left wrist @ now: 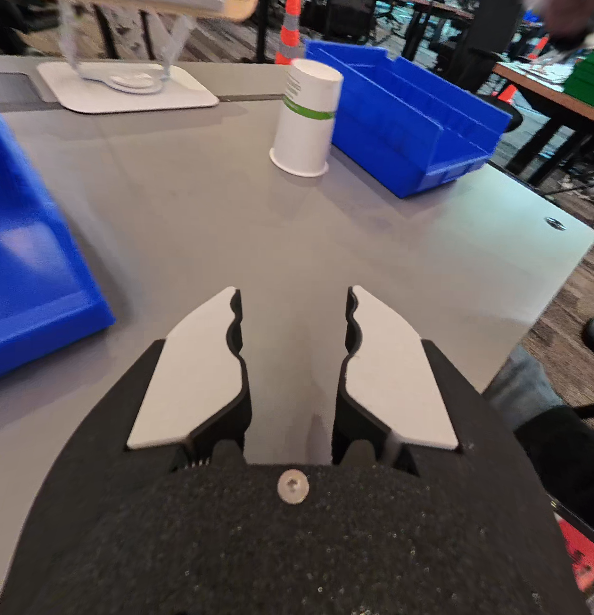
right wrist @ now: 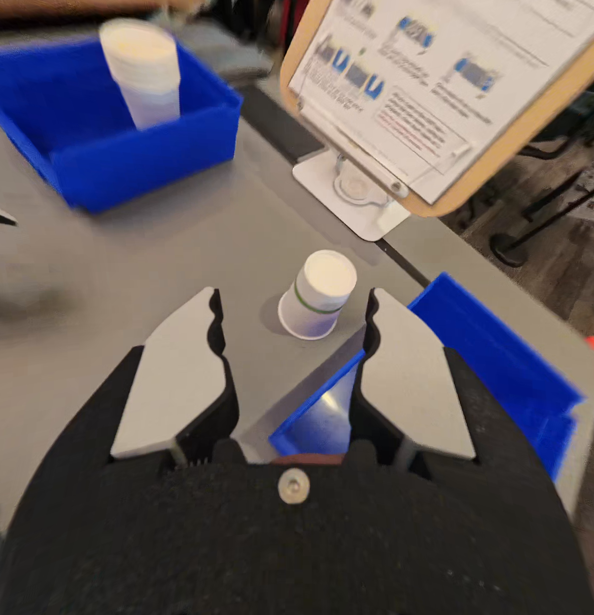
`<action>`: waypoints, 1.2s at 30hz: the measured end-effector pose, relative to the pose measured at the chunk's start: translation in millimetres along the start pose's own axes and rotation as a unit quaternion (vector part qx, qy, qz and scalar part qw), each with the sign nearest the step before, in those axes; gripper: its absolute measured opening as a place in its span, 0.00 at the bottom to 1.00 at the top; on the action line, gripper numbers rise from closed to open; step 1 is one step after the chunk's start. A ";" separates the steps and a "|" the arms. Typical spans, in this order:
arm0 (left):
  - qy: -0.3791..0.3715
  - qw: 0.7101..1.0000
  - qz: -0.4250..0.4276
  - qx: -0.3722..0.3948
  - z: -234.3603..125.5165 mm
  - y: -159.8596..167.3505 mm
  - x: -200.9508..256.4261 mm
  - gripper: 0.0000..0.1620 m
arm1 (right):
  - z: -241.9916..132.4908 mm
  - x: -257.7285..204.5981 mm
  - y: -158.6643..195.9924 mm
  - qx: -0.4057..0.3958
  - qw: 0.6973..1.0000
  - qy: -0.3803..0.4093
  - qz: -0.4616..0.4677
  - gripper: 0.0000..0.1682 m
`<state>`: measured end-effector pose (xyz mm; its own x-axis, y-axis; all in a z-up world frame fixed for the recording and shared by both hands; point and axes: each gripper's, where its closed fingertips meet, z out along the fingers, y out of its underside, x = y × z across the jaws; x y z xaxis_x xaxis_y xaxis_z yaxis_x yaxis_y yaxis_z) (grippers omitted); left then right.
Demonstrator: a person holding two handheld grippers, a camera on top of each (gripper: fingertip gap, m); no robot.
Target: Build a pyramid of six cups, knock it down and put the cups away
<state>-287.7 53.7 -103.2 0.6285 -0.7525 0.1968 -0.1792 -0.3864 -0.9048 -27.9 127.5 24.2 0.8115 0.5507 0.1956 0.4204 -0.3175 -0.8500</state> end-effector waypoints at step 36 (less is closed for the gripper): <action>0.012 0.862 0.281 -0.422 24.9 -118.8 -254.7 0.03 | -0.7 -140.9 132.8 0.094 0.985 -0.059 0.132 0.42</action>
<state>-407.7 304.6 -55.2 0.2487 -0.9543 -0.1655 -0.9433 -0.1998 -0.2650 -86.1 7.2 -115.9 0.8253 0.5568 -0.0936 0.1094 -0.3203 -0.9410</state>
